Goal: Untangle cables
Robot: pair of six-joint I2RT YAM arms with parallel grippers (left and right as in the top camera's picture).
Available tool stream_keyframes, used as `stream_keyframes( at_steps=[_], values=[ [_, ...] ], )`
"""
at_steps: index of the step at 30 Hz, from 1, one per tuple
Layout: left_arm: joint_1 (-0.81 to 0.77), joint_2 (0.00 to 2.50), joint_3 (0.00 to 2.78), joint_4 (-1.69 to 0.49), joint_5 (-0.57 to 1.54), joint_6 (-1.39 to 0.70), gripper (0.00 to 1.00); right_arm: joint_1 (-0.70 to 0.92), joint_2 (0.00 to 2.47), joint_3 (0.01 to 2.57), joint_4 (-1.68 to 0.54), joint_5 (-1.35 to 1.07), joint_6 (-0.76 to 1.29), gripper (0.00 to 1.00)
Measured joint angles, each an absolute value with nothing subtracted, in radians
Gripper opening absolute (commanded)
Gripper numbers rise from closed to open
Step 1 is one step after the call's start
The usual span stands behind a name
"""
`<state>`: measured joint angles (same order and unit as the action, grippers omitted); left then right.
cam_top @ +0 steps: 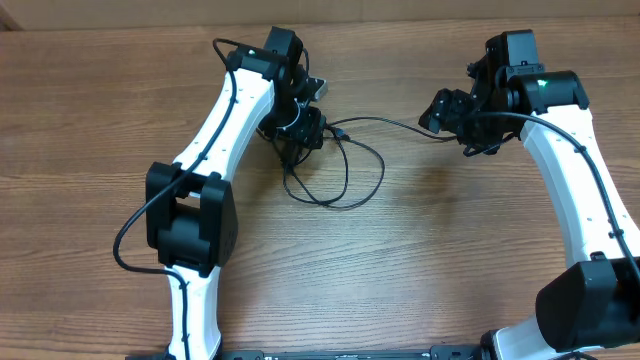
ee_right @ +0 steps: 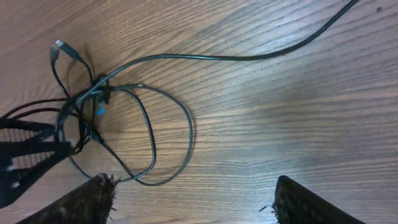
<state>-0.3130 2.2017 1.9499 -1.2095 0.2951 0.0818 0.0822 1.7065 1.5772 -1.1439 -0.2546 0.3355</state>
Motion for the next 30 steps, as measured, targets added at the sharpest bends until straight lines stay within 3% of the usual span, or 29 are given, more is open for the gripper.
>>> stream_keyframes(
  at_steps=[7,8,10,17,23,30],
  values=[
    [-0.334,2.271,1.95,-1.165,0.295,0.076,0.35,0.082,1.707,1.577,-1.137,-0.255,0.336,0.83],
    [-0.341,2.281,1.95,-1.158,0.295,0.076,0.29,0.082,1.707,1.577,-1.137,-0.254,0.336,0.83],
    [-0.355,2.302,1.95,-1.153,0.295,0.075,0.04,0.082,1.707,1.577,-1.137,-0.254,0.336,0.83],
    [-0.369,2.32,1.965,-1.161,0.287,0.044,0.04,0.082,1.707,1.577,-1.123,-0.268,0.336,0.84],
    [-0.357,2.307,2.123,-1.269,0.318,0.029,0.04,0.108,1.707,1.577,-1.058,-0.325,0.338,0.91],
    [-0.352,2.131,2.3,-1.274,0.445,0.028,0.04,0.188,1.707,1.576,-0.944,-0.426,0.341,0.91]
  ],
)
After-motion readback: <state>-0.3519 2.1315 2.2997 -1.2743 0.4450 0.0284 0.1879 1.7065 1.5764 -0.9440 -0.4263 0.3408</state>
